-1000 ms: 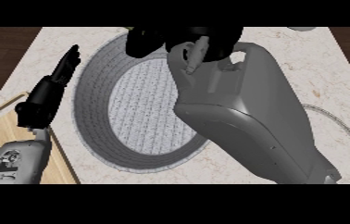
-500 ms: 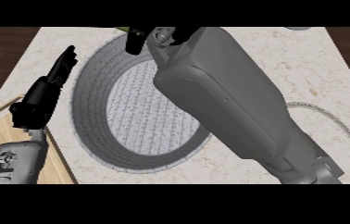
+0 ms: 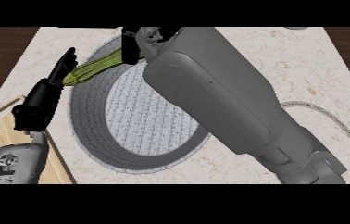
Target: Pick the squash from the placemat and place it in the basket
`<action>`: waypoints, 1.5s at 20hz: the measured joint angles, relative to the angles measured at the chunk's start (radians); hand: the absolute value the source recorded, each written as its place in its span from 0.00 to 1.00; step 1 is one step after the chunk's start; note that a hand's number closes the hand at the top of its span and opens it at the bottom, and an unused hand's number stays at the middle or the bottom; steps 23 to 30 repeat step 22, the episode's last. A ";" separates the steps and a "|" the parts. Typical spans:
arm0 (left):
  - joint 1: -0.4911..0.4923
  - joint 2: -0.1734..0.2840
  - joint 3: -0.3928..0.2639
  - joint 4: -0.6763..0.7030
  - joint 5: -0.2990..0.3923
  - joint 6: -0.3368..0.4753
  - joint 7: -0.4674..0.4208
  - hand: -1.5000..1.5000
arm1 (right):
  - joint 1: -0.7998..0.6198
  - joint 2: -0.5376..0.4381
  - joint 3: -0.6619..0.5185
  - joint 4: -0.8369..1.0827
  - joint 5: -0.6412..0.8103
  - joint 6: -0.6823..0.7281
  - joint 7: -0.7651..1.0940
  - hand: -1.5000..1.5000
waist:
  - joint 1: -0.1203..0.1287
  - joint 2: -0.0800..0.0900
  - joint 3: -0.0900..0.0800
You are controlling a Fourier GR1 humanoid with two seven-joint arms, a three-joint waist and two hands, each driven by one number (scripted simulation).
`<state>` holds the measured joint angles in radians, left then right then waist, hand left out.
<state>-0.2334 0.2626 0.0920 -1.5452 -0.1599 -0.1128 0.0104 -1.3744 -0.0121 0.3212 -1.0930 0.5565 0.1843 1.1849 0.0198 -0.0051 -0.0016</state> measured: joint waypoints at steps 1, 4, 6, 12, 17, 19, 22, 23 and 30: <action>0.006 0.008 0.010 0.011 0.009 -0.010 -0.016 0.50 | -0.002 0.000 -0.006 0.003 -0.017 0.000 -0.005 0.00 | -0.002 0.001 0.000; 0.013 0.005 0.009 0.001 0.004 -0.006 -0.015 0.50 | -0.005 0.000 -0.011 0.005 -0.052 -0.016 -0.008 0.00 | -0.003 0.001 0.000; 0.015 0.011 0.017 -0.001 0.013 -0.014 -0.014 0.50 | -0.004 0.000 -0.006 0.005 -0.042 -0.042 -0.017 0.00 | -0.004 0.001 0.000; 0.009 0.001 0.014 0.000 0.004 -0.003 -0.003 0.50 | -0.014 -0.004 -0.106 -0.038 0.049 -0.213 -0.048 0.00 | -0.016 0.000 0.001; 0.025 0.011 0.027 0.000 0.009 -0.008 -0.014 0.50 | 0.022 -0.030 -0.198 -0.089 0.177 -0.347 -0.052 0.00 | -0.030 -0.004 0.002; 0.038 0.009 0.030 0.001 0.007 -0.002 -0.018 0.50 | 0.051 -0.040 -0.229 -0.134 0.226 -0.382 -0.047 0.00 | -0.041 -0.008 0.002; 0.060 0.014 0.039 -0.012 0.007 0.000 -0.020 0.50 | 0.120 -0.055 -0.270 -0.227 0.291 -0.417 -0.041 0.00 | -0.053 -0.013 0.003; 0.060 0.014 0.039 -0.012 0.007 0.000 -0.020 0.50 | 0.120 -0.055 -0.270 -0.227 0.291 -0.417 -0.041 0.00 | -0.053 -0.013 0.003; 0.060 0.014 0.039 -0.012 0.007 0.000 -0.020 0.50 | 0.120 -0.055 -0.270 -0.227 0.291 -0.417 -0.041 0.00 | -0.053 -0.013 0.003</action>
